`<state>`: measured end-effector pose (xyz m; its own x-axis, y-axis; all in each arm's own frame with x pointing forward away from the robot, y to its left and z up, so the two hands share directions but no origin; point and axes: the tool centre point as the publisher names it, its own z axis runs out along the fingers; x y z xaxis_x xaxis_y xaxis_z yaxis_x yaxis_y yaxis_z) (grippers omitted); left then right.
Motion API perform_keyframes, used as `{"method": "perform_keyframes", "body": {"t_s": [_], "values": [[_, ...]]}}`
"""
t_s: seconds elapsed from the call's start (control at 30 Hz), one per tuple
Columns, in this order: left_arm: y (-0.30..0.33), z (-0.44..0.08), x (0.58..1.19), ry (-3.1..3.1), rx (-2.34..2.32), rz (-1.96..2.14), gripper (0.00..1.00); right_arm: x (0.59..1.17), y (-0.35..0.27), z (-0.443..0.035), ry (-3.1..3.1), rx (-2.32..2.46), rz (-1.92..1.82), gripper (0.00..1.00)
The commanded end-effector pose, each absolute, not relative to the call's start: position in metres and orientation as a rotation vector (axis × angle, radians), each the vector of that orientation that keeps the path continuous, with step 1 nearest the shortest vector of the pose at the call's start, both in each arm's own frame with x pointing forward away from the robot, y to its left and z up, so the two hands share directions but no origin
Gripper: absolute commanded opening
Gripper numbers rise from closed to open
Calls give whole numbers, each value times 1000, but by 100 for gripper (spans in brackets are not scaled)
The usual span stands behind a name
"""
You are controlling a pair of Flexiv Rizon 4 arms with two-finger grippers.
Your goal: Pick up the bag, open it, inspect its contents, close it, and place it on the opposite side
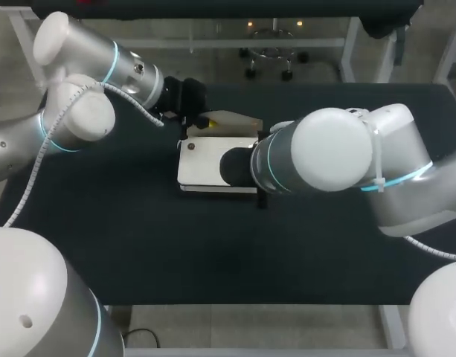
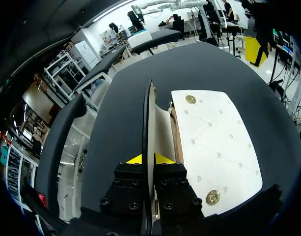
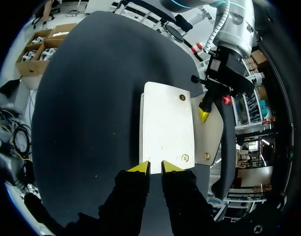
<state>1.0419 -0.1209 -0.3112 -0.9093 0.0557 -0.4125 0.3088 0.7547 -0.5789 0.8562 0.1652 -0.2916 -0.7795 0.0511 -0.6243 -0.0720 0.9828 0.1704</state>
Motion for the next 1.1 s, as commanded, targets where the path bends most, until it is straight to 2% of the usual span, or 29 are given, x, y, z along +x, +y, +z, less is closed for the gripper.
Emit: {"method": "perform_keyframes", "body": {"t_s": [0.03,0.13,0.23,0.27,0.33,0.37,0.4,0.87,0.93,1.1], "values": [[-121,-311,1042,2578,280,-947,0,857,164,-293,2449,-18,252,29],[-121,-311,1042,2578,280,-947,0,857,164,-293,2449,-18,252,31],[-121,-311,1042,2578,280,-947,0,857,164,-293,2449,-18,252,45],[-121,-311,1042,2578,280,-947,0,857,164,-293,2449,-18,252,59],[-121,-311,1042,2578,280,-947,0,857,164,-293,2449,-18,252,67],[-121,-311,1042,2578,280,-947,0,857,164,-293,2449,-18,252,90],[-121,-311,1042,2578,280,-947,0,857,164,-293,2449,-18,252,100],[-116,-318,1053,2575,333,-948,0,838,185,-326,2376,-29,246,100],[-116,-319,1053,2569,350,-940,0,841,186,-330,2376,-34,258,91],[-116,-322,1052,2538,390,-939,0,846,194,-342,2385,-44,262,84]]}}
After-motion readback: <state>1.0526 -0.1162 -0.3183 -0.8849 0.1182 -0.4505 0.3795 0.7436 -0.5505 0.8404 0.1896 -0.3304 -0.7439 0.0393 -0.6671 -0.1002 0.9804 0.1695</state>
